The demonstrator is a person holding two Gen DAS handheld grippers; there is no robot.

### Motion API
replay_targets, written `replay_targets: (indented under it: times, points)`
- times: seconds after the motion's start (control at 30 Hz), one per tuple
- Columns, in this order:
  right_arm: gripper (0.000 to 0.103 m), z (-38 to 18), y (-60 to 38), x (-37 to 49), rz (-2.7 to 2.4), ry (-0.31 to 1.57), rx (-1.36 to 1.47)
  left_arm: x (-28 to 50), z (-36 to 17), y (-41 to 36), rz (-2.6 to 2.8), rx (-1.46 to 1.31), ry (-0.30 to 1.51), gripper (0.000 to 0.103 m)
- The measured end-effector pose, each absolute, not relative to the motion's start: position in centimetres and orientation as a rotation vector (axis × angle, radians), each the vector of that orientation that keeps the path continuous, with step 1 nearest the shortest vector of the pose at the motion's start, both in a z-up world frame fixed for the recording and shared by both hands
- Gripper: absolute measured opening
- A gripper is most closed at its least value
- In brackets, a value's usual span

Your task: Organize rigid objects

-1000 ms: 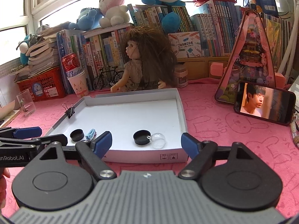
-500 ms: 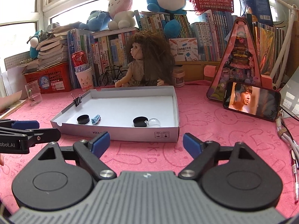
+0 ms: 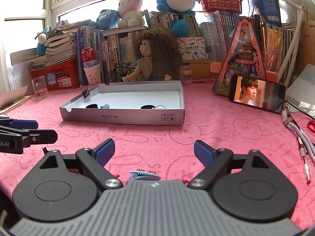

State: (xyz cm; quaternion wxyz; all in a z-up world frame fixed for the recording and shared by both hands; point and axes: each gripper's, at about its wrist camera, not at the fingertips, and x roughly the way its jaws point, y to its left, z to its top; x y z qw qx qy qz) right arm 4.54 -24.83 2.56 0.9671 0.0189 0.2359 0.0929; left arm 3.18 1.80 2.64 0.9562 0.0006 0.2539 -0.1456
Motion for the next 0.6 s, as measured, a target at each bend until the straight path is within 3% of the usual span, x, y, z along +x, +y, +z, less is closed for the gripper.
replay_targets:
  times: [0.13, 0.6]
  points:
    - [0.093, 1.9, -25.3, 4.1, 0.169, 0.494, 0.05, 2.3, 2.1, 2.0, -0.288, 0.009, 0.517, 0.086]
    - [0.093, 0.4, -26.4, 2.3, 0.113, 0.503, 0.016, 0.1, 1.0, 1.8, -0.329, 0.012, 0.522, 0.058]
